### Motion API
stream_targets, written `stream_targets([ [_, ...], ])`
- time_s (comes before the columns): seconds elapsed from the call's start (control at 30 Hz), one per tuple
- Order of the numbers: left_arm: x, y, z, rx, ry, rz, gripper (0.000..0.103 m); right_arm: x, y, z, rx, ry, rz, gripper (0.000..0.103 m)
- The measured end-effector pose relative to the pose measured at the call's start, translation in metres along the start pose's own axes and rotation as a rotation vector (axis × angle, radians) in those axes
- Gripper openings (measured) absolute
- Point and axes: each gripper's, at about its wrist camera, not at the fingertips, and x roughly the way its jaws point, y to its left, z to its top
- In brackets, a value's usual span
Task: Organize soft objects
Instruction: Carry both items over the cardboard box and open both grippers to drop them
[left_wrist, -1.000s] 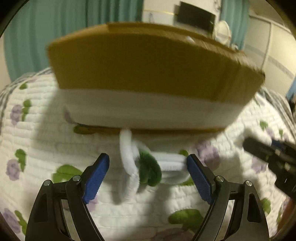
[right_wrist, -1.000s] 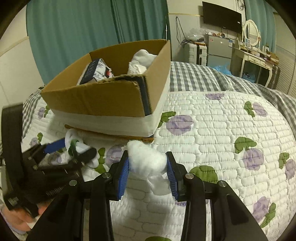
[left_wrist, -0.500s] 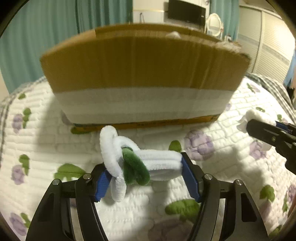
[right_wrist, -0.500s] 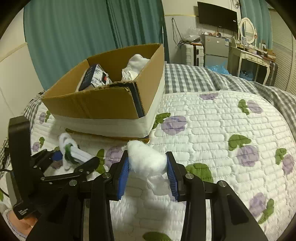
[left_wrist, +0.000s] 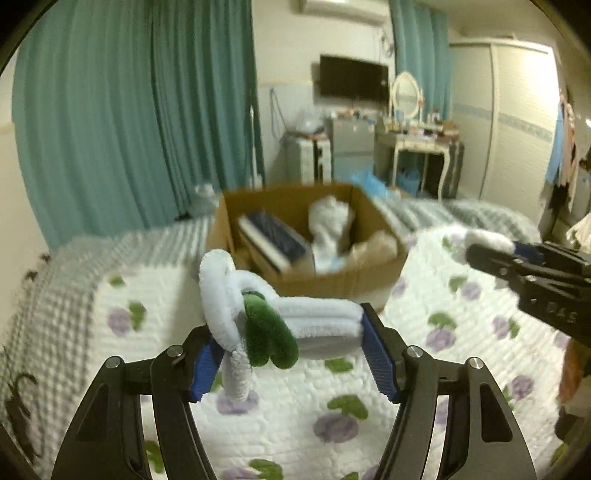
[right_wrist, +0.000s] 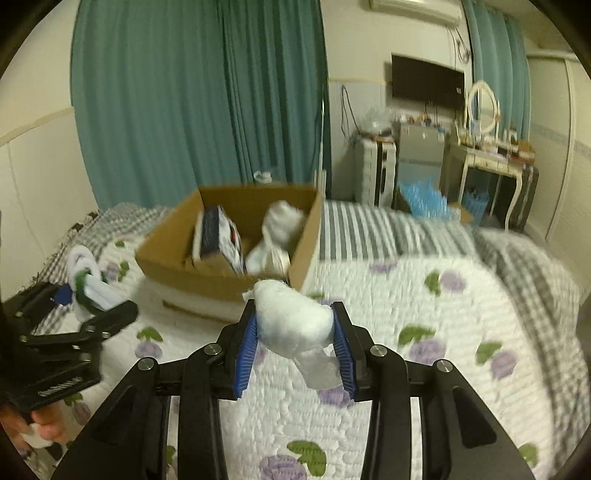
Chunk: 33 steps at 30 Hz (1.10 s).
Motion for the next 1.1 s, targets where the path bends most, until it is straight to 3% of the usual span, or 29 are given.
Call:
stream_targets([
  [0.27, -0.024, 0.008, 0.053, 0.011, -0.114, 0.008, 0.067, -0.017, 0.033, 0.077, -0.094, -0.113, 0.012, 0.038],
  [0.47, 0.032, 0.024, 0.077, -0.028, -0.076, 0.018, 0.067, 0.028, 0.053, 0.117, -0.130, -0.105, 0.024, 0.038],
  [0.63, 0.099, 0.039, 0.072, -0.045, 0.022, 0.036, 0.067, 0.101, 0.052, 0.121, -0.117, -0.018, 0.036, 0.038],
  [0.8, 0.128, 0.047, 0.055, -0.072, 0.047, 0.027, 0.067, 0.160, 0.045, 0.111, -0.076, 0.050, 0.065, 0.037],
  [1.0, 0.133, 0.043, 0.054, -0.060, 0.035, 0.006, 0.068, 0.191, 0.040, 0.098, -0.045, 0.065, 0.096, 0.038],
  [1.07, 0.128, 0.038, 0.055, -0.041, 0.008, 0.017, 0.071, 0.192, 0.038, 0.097, -0.041, 0.055, 0.091, 0.061],
  [1.1, 0.124, 0.034, 0.058, -0.029, -0.004, 0.044, 0.073, 0.191, 0.037, 0.097, -0.030, 0.058, 0.103, 0.083],
])
